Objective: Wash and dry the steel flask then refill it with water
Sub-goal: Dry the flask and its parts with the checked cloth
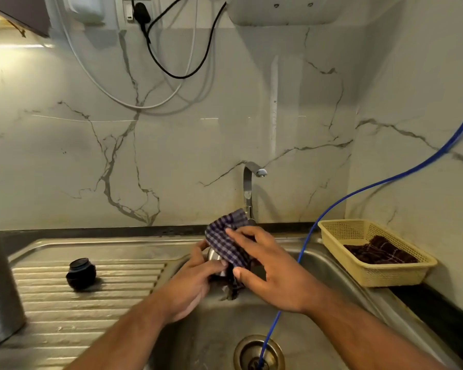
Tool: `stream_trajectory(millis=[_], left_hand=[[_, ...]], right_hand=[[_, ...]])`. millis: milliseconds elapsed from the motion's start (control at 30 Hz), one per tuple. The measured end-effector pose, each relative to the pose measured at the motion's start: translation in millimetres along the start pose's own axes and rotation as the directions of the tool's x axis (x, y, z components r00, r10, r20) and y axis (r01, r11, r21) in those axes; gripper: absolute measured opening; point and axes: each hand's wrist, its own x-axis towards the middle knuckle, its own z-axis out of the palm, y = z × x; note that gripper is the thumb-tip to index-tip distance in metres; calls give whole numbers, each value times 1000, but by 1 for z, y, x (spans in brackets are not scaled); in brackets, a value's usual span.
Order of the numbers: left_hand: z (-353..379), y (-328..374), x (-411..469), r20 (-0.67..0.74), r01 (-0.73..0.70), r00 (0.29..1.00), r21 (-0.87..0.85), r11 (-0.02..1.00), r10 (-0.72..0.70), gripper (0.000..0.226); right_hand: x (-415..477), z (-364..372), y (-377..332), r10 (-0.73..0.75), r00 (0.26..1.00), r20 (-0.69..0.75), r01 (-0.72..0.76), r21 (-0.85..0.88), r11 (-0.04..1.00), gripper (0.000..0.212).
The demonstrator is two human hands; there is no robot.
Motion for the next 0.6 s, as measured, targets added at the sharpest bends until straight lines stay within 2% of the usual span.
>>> stream_trajectory(millis=[67, 133, 233, 300, 367, 433, 500, 600], left_hand=[[-9, 1, 2, 12, -13, 1000, 13, 1000, 13, 77], [-9, 3, 2, 52, -10, 999, -19, 1000, 11, 71], [6, 5, 1, 75, 1, 997, -100, 995, 6, 40], [17, 8, -3, 33, 19, 999, -86, 996, -16, 49], [19, 12, -5, 31, 23, 999, -153, 988, -19, 50], [13, 16, -6, 97, 31, 995, -226, 974, -9, 48], [6, 23, -6, 152, 49, 988, -234, 971, -14, 49], [5, 29, -5, 74, 8, 997, -150, 989, 3, 53]], right_hand=[[3, -5, 6, 4, 999, -35, -2, 71, 997, 79], [4, -8, 12, -23, 993, -119, 31, 65, 997, 73], [3, -10, 13, -100, 986, -136, 92, -68, 993, 63], [3, -9, 9, -155, 986, -64, 145, -150, 978, 68], [4, -6, 6, -203, 979, -29, 189, -263, 946, 73], [4, -2, 6, -228, 972, -52, 197, -347, 917, 74], [3, 0, 5, -211, 971, -109, 166, -325, 931, 78], [0, -1, 6, -119, 976, -184, 92, -145, 985, 83]])
